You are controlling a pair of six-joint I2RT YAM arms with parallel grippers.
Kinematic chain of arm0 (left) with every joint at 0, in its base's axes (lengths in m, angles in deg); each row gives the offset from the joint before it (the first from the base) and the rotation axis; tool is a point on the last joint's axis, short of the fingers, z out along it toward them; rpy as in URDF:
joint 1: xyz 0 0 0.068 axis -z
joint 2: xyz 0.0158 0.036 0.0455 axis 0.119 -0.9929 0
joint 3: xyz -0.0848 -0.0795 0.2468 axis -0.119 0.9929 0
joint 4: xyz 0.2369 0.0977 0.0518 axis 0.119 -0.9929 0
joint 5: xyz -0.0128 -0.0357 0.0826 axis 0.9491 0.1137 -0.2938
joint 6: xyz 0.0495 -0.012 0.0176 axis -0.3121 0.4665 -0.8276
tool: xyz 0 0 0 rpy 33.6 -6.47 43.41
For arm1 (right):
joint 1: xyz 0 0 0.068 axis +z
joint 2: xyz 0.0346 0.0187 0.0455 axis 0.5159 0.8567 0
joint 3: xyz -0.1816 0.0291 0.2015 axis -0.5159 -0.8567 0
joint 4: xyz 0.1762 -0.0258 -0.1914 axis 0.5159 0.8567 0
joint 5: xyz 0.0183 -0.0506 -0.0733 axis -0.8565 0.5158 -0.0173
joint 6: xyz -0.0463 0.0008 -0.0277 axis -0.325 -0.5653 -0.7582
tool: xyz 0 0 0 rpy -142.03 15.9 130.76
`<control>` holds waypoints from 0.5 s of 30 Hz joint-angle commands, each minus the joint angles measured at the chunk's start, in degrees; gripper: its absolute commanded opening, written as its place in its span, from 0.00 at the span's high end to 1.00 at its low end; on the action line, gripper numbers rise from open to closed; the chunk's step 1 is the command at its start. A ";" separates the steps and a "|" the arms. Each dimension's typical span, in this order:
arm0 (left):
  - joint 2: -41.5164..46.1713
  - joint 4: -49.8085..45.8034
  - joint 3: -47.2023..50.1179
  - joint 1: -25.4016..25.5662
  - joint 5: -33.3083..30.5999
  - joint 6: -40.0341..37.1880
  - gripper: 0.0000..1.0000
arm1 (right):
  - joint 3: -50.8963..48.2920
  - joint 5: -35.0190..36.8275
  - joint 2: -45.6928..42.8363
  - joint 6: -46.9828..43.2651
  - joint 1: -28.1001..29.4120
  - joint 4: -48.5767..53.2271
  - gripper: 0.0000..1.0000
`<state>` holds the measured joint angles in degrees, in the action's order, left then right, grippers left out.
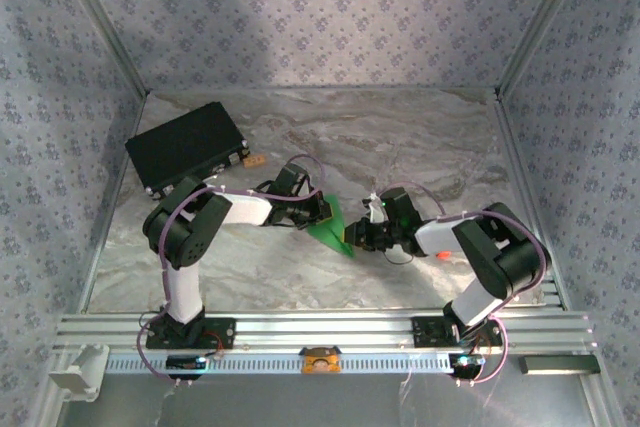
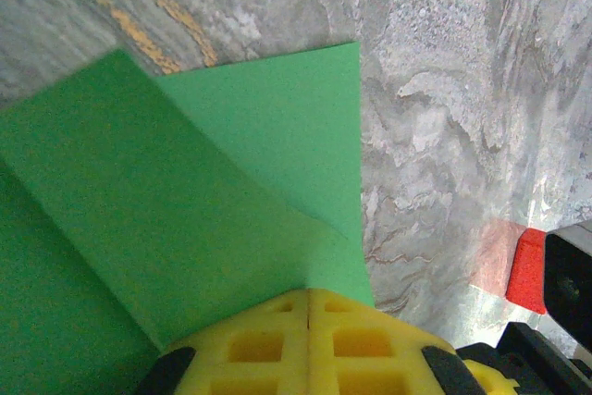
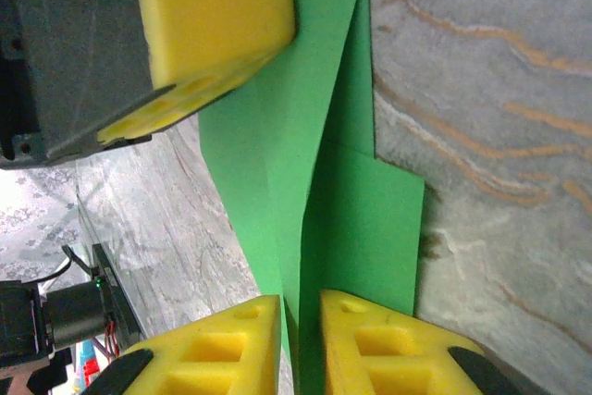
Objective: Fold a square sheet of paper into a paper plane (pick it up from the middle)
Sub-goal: Fourth fold the wing at the center of the table.
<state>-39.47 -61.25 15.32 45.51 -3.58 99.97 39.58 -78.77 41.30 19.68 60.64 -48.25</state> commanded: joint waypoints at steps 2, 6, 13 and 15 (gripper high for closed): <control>-1.62 -1.43 0.50 -0.52 -0.70 -0.74 0.96 | -1.29 1.27 -1.51 -2.26 0.58 9.45 0.79; -1.79 -1.09 0.61 -0.49 -0.62 -0.57 0.96 | -1.88 0.79 -0.70 -2.07 0.81 8.82 0.86; -1.62 -0.87 1.08 -0.49 -0.73 -0.48 0.96 | -2.29 0.15 0.63 -1.52 0.50 7.84 0.88; -1.53 -0.83 1.10 -0.49 -0.69 -0.48 0.97 | -2.38 -0.05 -0.01 -1.34 0.65 7.78 0.85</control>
<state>-39.58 -61.06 15.32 45.47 -3.37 99.99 39.14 -78.47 40.34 18.20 60.81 -45.34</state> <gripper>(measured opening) 0.046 0.143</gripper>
